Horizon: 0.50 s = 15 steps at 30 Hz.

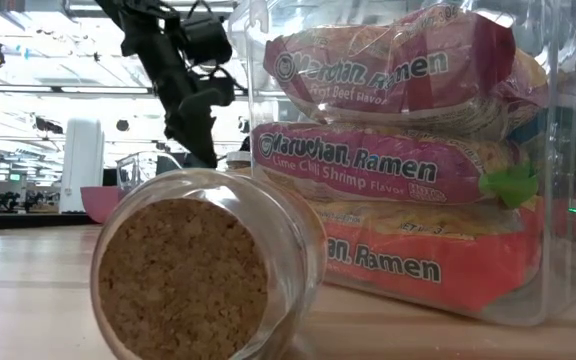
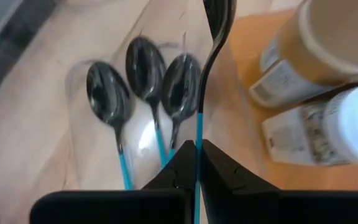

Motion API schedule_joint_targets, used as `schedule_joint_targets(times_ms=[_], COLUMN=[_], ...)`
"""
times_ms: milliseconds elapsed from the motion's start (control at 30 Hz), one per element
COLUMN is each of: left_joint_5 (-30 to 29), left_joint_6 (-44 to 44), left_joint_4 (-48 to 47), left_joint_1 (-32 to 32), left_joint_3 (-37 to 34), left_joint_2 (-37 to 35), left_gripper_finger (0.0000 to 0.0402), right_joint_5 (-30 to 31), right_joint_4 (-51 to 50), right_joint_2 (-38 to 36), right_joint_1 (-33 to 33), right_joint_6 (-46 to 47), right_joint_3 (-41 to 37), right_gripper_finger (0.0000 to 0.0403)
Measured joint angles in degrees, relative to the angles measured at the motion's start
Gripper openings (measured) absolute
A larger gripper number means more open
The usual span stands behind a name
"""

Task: Pick & Place Food Item
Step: Put the blue spoon in the top transparent bin

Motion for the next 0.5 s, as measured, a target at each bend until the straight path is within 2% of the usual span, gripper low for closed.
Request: schedule_joint_targets(times_ms=[233,500], left_joint_5=[1.5,2.78], left_joint_6=[3.41,3.85], left_joint_4=[-2.12,-3.3], left_joint_1=[2.86,3.21], left_joint_3=[0.0,-0.11], left_joint_2=[1.48,4.38], left_gripper_finger=[0.0001,0.0001], right_joint_5=[0.0,0.0], right_joint_4=[-0.07,-0.21], right_joint_2=[0.22,0.24], right_joint_1=[-0.02,-0.09], right_joint_6=[0.08,-0.02], right_joint_3=[0.0,0.0], right_gripper_finger=[0.0118,0.0118])
